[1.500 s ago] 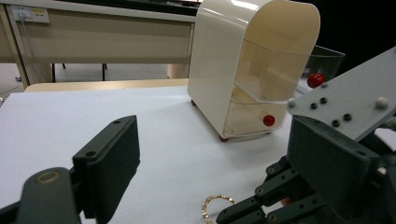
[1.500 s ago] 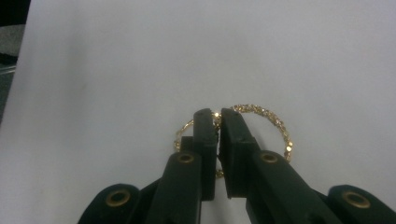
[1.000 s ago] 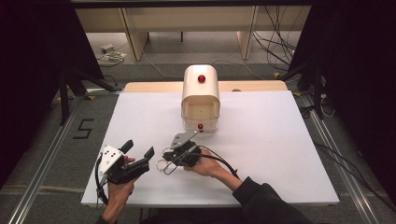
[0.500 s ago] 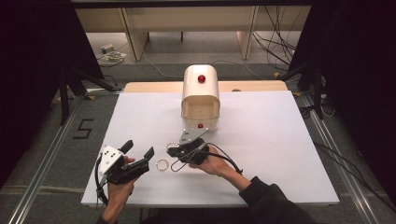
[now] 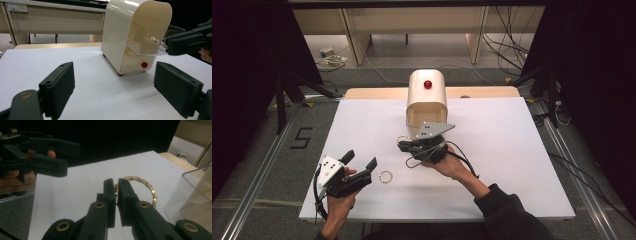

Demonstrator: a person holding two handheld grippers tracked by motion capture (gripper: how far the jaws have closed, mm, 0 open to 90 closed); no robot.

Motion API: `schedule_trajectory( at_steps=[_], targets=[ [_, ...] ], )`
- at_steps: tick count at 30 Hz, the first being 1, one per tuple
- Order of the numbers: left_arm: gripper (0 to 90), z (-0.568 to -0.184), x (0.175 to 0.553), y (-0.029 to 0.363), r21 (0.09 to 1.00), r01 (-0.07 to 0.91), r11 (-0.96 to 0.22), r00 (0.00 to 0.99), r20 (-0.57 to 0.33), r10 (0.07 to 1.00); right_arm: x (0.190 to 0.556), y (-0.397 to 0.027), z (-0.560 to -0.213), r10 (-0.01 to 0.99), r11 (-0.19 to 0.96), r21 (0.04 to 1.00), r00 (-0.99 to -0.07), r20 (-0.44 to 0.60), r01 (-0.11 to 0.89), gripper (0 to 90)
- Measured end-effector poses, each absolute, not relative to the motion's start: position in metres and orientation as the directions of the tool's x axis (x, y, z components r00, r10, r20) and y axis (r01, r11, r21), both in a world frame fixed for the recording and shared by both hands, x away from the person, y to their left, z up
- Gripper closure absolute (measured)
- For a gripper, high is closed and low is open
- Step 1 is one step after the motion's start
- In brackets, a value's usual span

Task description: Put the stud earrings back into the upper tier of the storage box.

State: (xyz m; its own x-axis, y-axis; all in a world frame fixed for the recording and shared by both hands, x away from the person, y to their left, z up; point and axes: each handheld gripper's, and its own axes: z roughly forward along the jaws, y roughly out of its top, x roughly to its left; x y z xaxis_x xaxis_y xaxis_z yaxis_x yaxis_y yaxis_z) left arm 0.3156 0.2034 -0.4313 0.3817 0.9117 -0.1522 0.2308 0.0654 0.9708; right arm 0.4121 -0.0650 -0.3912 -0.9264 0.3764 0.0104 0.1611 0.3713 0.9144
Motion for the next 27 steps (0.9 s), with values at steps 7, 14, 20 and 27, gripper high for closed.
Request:
schedule_trajectory(
  at_steps=[7,14,20,27],
  targets=[
    [16.4,-0.431,0.316,0.203,0.971,0.229,0.064,0.383,-0.150,0.911,0.411,-0.069,-0.383,0.374,0.347,0.925,-0.927,0.017,0.157,85.9],
    [16.4,-0.431,0.316,0.203,0.971,0.231,0.066,0.383,-0.153,0.911,0.409,-0.071,-0.376,0.370,0.328,0.934,-0.929,0.012,0.143,85.9],
    [16.4,-0.431,0.316,0.203,0.970,0.233,0.066,0.386,-0.155,0.910,0.409,-0.077,-0.367,0.380,0.305,0.944,-0.925,0.000,0.126,85.9],
    [16.3,-0.432,0.316,0.203,0.969,0.237,0.063,0.386,-0.154,0.910,0.414,-0.089,-0.358,0.411,0.271,0.955,-0.911,0.001,0.124,85.9]
  ],
)
